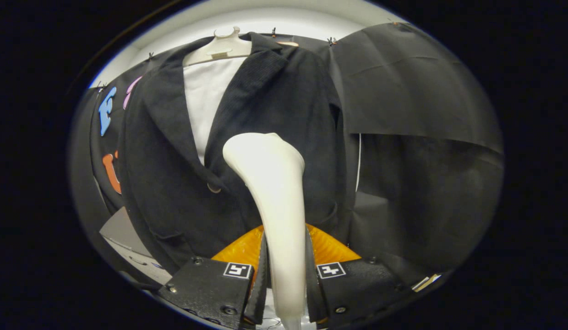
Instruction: Iron the clothes twice with a garment steamer, once on the left side and once on the right side.
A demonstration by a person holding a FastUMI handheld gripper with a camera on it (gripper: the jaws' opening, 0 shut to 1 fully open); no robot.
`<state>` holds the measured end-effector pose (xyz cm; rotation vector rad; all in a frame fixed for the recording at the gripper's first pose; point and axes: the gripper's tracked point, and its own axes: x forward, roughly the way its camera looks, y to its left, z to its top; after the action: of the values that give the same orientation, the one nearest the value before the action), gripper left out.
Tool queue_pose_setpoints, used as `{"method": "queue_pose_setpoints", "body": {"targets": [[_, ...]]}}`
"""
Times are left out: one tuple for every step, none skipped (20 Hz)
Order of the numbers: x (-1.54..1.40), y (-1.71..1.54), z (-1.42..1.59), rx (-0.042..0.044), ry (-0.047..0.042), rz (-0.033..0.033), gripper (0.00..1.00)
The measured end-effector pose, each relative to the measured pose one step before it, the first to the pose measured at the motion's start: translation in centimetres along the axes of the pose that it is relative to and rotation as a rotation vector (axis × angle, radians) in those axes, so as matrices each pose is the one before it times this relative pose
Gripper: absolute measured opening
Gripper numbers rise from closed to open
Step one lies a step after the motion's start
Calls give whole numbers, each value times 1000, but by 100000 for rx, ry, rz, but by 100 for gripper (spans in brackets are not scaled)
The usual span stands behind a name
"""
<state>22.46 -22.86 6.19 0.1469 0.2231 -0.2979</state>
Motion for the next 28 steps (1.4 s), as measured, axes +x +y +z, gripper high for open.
{"method": "queue_pose_setpoints", "body": {"targets": [[99, 2, -699, -201, 824, -192, 39], [201, 40, -538, -88, 840, -118, 39], [150, -77, -820, -88, 822, -219, 39], [125, -108, -619, 66, 721, -271, 39], [227, -312, -516, -420, 693, -358, 39], [165, -133, -453, -319, 924, -239, 39], [82, 3, -812, -111, 737, -283, 39], [146, -44, -731, -403, 888, -322, 39], [47, 95, -725, -415, 685, -167, 39], [184, -60, -444, -489, 545, -237, 39], [13, -53, -529, -634, 633, -316, 39], [175, -106, -641, -319, 536, -205, 39], [146, -20, -506, -218, 672, -114, 39], [71, -1, -516, -265, 568, -102, 39], [309, -463, 639, -266, 256, -126, 39], [53, -17, -389, -709, -15, -158, 39], [121, -52, -373, -724, 106, -304, 39], [51, 44, -431, -522, 150, -5, 39], [-21, 102, -434, -539, 451, 153, 39], [-108, 601, -1689, -269, 741, 166, 39], [167, 26, -794, -380, 1371, 289, 39], [114, 151, -857, -103, 1577, 269, 39], [96, -364, 303, 92, 1689, -6, 39], [114, 4, -826, -128, 1527, -45, 39], [409, -227, -370, -75, 1149, -139, 39], [309, -28, -689, -144, 1332, 11, 39], [172, -38, -973, 333, 1320, 328, 39], [51, -97, -845, 107, 1380, 205, 39]]}}
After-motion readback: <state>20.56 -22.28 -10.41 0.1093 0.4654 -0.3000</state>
